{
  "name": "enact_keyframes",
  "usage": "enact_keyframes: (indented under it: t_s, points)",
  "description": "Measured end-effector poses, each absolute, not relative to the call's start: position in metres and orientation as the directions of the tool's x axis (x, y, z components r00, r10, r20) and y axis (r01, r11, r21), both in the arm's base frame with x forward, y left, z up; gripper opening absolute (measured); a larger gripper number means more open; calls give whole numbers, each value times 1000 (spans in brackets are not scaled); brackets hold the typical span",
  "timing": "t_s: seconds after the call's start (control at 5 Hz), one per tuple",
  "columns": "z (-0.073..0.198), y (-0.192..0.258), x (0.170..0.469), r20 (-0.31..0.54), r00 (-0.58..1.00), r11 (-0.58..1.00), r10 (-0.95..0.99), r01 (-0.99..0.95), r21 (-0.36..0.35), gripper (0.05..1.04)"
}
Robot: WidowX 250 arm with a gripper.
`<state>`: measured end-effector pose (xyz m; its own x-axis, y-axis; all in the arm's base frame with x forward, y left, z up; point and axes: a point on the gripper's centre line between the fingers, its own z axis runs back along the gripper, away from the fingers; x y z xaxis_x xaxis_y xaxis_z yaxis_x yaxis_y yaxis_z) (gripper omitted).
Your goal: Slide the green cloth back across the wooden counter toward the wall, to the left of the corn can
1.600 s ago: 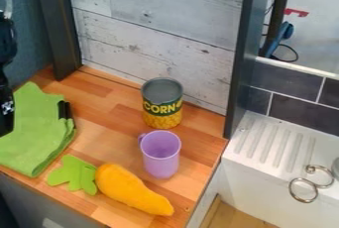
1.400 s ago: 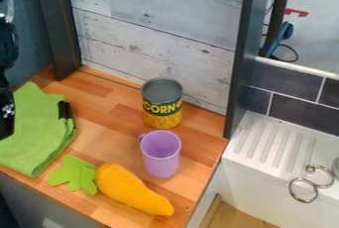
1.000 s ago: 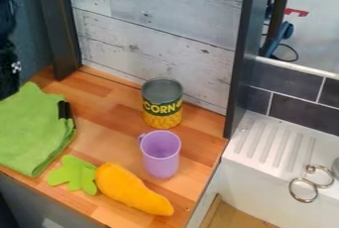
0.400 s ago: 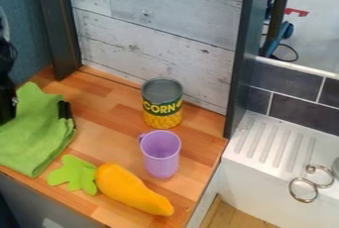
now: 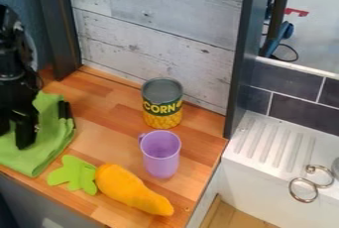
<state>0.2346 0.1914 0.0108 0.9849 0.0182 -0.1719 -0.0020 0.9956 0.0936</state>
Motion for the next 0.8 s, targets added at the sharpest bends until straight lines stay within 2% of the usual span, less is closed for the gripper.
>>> enact_keyframes:
  t_s: [0.2, 0.8]
  points:
    - [10, 183, 246, -171, 985, 994, -25, 43, 102, 1000]
    - [13, 178, 315, -101, 986, 986, -130, 139, 89, 1000]
